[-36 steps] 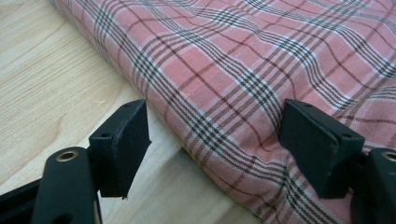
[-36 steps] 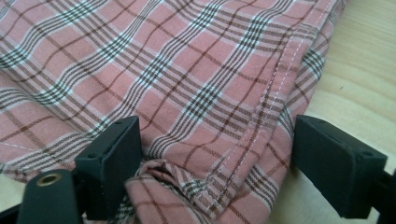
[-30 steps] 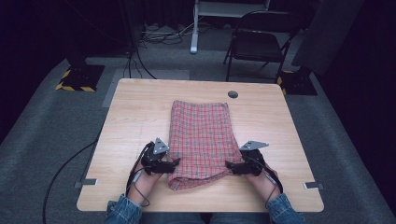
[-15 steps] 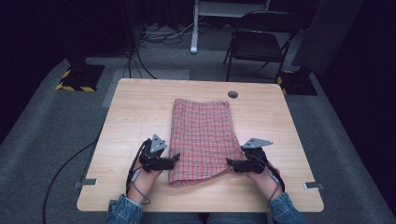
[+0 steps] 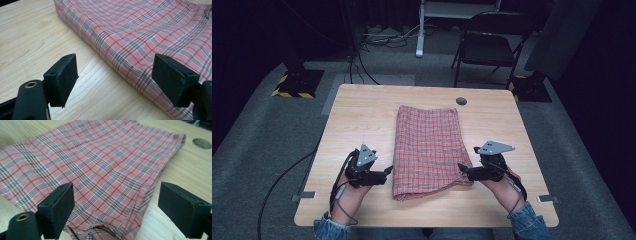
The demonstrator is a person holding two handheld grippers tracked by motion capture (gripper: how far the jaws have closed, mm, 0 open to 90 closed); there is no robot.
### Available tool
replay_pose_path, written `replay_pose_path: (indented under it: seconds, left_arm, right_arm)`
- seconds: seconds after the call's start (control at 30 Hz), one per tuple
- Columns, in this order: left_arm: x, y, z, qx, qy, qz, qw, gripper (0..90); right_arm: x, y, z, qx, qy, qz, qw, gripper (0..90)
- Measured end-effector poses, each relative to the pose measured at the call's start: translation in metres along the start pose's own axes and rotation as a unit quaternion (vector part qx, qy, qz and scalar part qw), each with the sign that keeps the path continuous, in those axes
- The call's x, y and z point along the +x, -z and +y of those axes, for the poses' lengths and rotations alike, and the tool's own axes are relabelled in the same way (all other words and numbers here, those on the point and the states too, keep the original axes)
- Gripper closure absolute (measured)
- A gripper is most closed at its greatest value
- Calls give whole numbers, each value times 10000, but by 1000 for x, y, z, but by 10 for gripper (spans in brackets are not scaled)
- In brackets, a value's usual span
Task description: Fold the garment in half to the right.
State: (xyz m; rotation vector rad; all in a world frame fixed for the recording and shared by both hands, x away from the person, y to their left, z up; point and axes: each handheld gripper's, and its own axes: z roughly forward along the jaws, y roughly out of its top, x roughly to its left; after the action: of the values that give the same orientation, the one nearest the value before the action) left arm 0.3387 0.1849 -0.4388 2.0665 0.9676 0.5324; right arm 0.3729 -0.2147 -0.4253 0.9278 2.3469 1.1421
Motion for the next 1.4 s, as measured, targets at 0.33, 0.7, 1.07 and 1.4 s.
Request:
replay_pose_path:
  seconds: [0.33, 0.7, 1.07, 1.4]
  left_arm:
    - [17, 20, -12, -78, 198, 72, 9997, 187]
    - [27, 33, -23, -62, 99, 283, 9995, 182]
    - [41, 43, -39, -39, 186, 389, 9991, 182]
    - [51, 47, -55, 38, 273, 438, 9987, 181]
  right_arm:
    - [-11, 21, -1, -210, -133, 52, 9997, 129]
    - [-21, 35, -9, -255, -90, -44, 9996, 114]
    - [-38, 56, -29, -223, -188, -154, 9995, 114]
    - [-50, 75, -50, -179, -287, -279, 9990, 114]
